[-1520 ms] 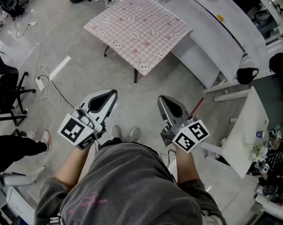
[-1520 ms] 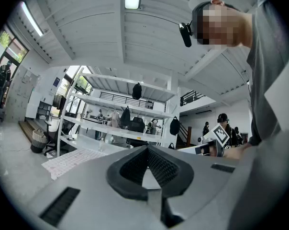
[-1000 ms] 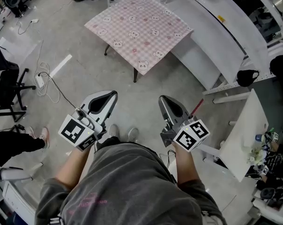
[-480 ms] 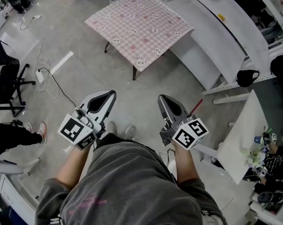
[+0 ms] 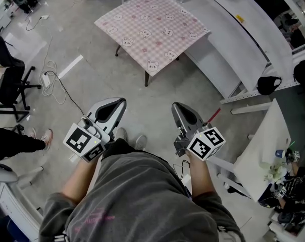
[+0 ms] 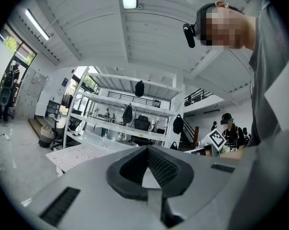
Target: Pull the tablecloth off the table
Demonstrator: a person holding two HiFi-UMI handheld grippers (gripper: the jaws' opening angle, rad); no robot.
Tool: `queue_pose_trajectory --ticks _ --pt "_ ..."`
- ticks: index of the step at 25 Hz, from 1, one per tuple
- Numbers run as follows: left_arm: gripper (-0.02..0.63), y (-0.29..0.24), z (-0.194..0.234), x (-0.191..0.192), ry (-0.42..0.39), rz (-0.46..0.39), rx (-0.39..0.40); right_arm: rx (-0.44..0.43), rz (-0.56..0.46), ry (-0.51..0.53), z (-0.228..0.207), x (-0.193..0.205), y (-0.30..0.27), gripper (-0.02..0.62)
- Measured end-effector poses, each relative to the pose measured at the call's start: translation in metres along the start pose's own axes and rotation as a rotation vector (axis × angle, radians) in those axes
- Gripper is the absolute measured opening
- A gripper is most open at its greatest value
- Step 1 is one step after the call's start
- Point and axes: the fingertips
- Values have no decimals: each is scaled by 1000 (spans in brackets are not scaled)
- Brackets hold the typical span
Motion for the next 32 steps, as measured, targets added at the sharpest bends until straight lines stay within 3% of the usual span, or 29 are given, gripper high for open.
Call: queue_pose_trajectory --ticks 15,32 --pt "0 -18 12 -3 6 -12 6 13 0 13 -16 -9 -6 -3" --pt "0 -74 75 2 48 10 33 52 28 -7 -64 -23 -64 -3"
Point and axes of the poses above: the fingertips, and each gripper's own axes: y backward along the fingers, z to its left, x out of its underside
